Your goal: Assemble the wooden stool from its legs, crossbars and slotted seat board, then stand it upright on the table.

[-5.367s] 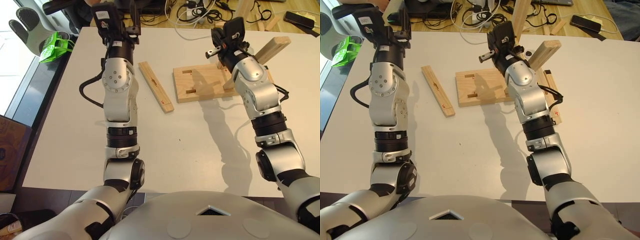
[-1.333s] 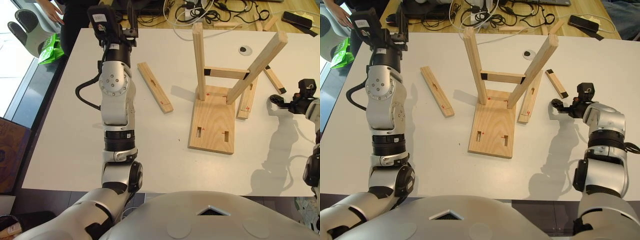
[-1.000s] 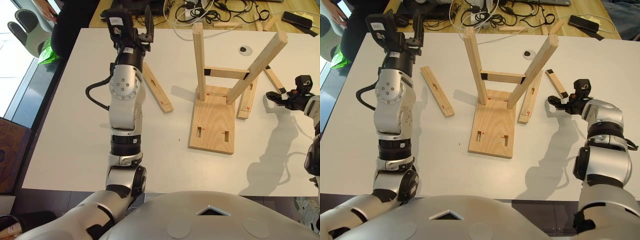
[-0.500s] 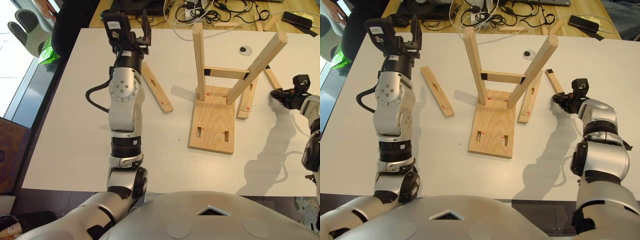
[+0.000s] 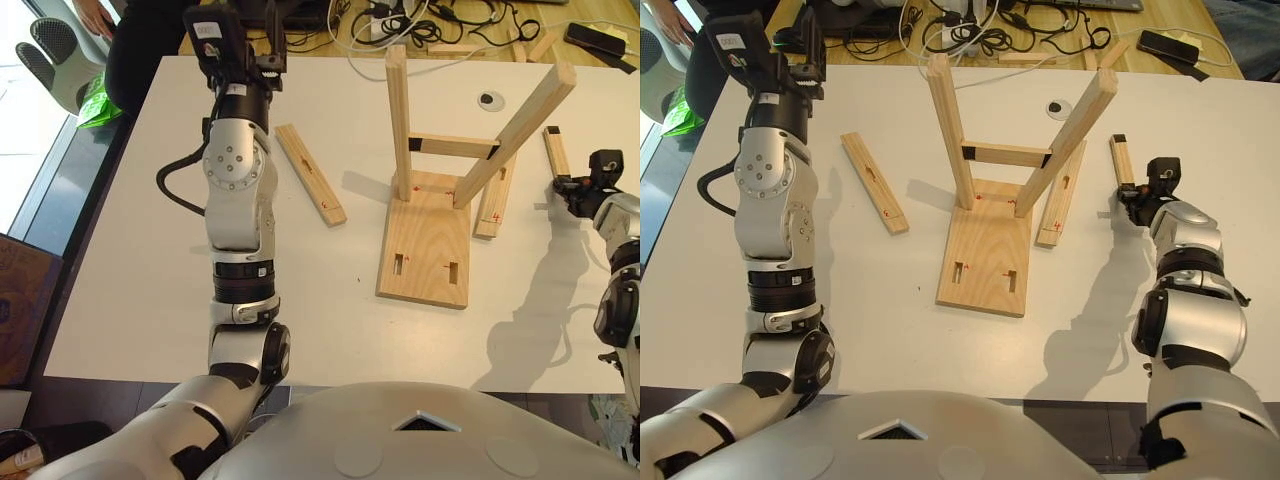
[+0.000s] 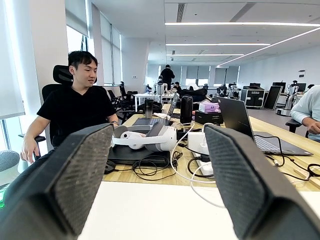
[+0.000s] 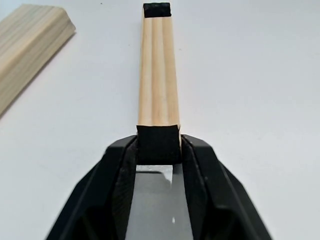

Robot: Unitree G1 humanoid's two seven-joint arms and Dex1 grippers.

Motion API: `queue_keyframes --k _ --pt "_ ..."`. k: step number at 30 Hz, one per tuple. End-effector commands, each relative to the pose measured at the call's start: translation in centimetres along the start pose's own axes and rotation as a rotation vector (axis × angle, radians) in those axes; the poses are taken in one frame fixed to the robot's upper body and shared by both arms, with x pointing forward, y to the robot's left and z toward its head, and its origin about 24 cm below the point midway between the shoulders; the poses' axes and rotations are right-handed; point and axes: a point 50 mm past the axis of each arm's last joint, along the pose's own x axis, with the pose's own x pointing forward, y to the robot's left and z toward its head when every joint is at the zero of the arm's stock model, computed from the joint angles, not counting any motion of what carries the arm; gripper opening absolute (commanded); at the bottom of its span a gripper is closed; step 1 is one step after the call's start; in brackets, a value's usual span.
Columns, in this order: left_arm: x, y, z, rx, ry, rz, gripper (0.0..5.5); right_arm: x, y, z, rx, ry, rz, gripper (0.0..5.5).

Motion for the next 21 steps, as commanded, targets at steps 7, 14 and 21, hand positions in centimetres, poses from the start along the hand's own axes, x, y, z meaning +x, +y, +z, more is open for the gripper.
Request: queue_keyframes --k 7,14,21 --pt "5.0 0.7 10.0 -0.238 -0.225 -0.15 3.35 -10.8 6.8 20.1 -0.341 -1.151 -0.032 1.28" --pt "4.4 -1.4 12.7 -0.882 -0.121 -0.514 3.35 -15.1 13.5 23.0 -0.376 -1.268 0.413 1.28" --pt "3.5 -1.6 13.1 -0.961 -0.097 -0.594 3.35 -16.1 17.4 21.5 -0.286 -1.166 0.764 1.28"
